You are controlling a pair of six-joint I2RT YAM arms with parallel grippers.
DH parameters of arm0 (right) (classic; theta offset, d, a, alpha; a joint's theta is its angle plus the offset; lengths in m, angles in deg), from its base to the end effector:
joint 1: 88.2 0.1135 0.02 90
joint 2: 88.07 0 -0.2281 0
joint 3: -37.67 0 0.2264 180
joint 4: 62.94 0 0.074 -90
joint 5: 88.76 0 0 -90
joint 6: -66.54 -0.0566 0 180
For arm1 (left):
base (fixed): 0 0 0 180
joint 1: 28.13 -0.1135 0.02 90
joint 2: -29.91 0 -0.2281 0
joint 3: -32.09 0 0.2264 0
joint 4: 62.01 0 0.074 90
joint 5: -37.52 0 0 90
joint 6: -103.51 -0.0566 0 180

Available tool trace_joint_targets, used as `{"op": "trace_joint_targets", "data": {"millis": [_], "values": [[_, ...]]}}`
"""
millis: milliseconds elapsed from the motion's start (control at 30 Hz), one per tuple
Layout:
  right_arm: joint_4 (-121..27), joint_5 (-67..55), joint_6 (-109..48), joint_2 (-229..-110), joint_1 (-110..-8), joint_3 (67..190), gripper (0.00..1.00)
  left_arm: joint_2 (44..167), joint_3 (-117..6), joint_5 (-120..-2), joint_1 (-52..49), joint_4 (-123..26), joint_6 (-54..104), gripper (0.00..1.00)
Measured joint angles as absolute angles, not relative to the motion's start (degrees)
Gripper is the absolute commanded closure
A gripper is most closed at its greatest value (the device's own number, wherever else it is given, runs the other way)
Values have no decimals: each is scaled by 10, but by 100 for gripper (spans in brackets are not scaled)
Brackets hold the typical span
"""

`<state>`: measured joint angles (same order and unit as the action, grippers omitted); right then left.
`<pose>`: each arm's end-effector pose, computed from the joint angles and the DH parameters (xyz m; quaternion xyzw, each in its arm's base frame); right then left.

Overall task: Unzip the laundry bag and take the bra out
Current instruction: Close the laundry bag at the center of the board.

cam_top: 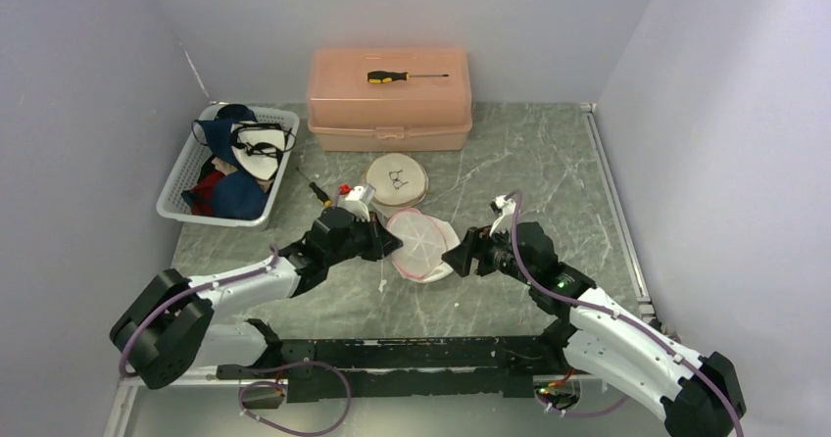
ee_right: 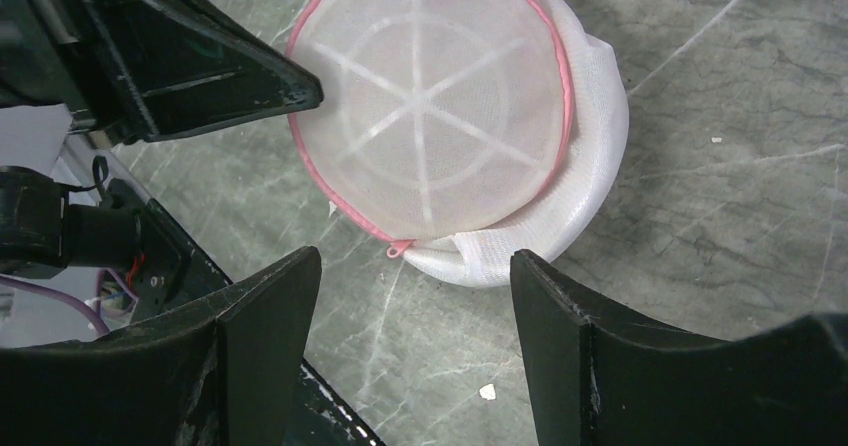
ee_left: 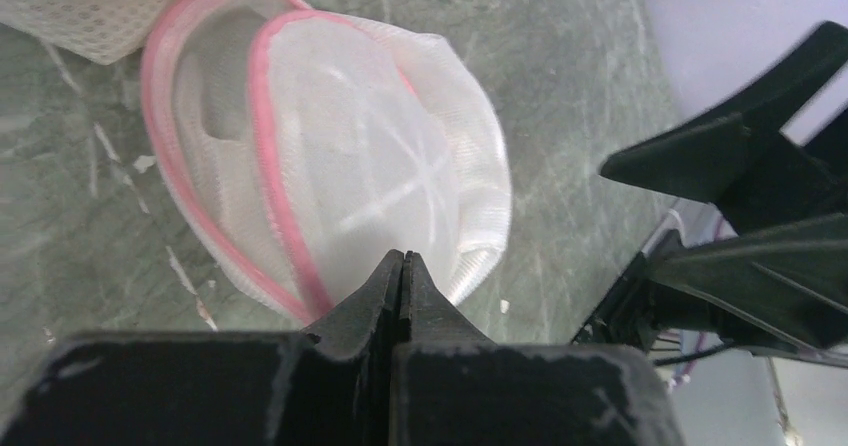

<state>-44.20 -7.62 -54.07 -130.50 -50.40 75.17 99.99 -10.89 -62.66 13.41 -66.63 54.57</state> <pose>0.1497 0.1271 0.1958 -0.0945 0.8303 0.3601 0.4147 0.1907 -0.1823 0.1752 0.0528 0.8279 -0.4207 0.3672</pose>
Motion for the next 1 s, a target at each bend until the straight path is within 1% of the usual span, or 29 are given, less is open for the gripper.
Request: {"op": "trace_joint_targets", "data": {"millis": [167, 333, 567, 700, 833, 1000], "values": [[-442, -76, -540, -1309, -504, 752, 27, 1052, -109, -592, 134, -665, 553, 97], [-442, -76, -540, -1313, -504, 752, 27, 1100, -106, -582, 134, -660, 567, 97], [-442, -76, -541, -1312, -504, 752, 27, 1116, -105, -574, 134, -661, 569, 97], [-443, -76, -541, -1312, -504, 752, 28, 1103, -105, -574, 134, -651, 566, 95], [-446, -78, -541, -1327, -504, 753, 34, 1047, -106, -574, 134, -629, 560, 93], [-454, -81, -547, -1410, -504, 782, 45, 965, -106, -573, 134, -609, 549, 90]]}}
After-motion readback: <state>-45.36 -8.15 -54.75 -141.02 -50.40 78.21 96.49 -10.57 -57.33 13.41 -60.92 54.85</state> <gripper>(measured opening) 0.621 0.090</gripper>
